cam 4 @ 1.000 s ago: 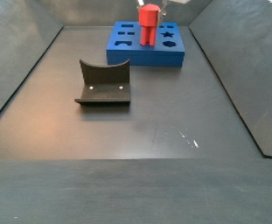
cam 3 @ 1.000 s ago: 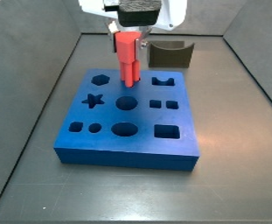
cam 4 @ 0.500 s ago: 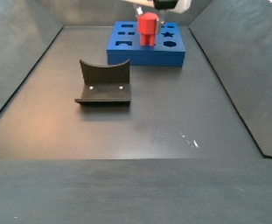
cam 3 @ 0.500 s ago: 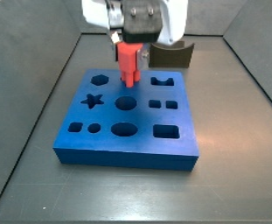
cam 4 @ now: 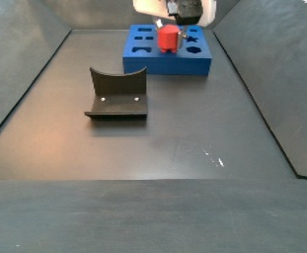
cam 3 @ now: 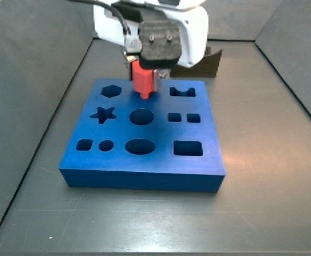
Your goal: Insert the 3 prong object.
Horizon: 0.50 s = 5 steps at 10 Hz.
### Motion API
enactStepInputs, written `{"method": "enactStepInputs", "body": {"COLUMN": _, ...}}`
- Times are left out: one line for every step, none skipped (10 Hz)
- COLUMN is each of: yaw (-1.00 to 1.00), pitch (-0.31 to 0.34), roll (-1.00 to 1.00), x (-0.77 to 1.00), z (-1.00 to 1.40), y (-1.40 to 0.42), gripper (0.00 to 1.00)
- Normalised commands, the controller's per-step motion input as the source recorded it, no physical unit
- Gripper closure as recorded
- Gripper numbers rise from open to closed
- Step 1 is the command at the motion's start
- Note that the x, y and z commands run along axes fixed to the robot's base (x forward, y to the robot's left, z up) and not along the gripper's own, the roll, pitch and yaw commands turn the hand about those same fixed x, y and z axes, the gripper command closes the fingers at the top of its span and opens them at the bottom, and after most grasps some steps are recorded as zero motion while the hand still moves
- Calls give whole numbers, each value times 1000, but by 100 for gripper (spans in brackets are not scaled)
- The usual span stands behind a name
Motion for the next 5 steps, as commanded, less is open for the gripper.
{"method": "enactStepInputs", "body": {"yaw": 17, "pitch": -19, "roll": 44, "x": -71, "z": -260, "y": 57, "gripper": 100}}
{"method": "enactStepInputs", "body": {"yaw": 0, "pitch": -19, "roll": 0, "x": -20, "z": -223, "y": 46, "gripper": 100}}
{"method": "enactStepInputs", "body": {"yaw": 0, "pitch": -20, "roll": -56, "x": 0, "z": -43, "y": 57, "gripper": 100}}
{"method": "enactStepInputs", "body": {"yaw": 0, "pitch": 0, "roll": 41, "x": 0, "z": 0, "y": -37, "gripper": 100}}
{"method": "enactStepInputs", "body": {"yaw": 0, "pitch": 0, "roll": -29, "x": 0, "z": 0, "y": 9, "gripper": 100}}
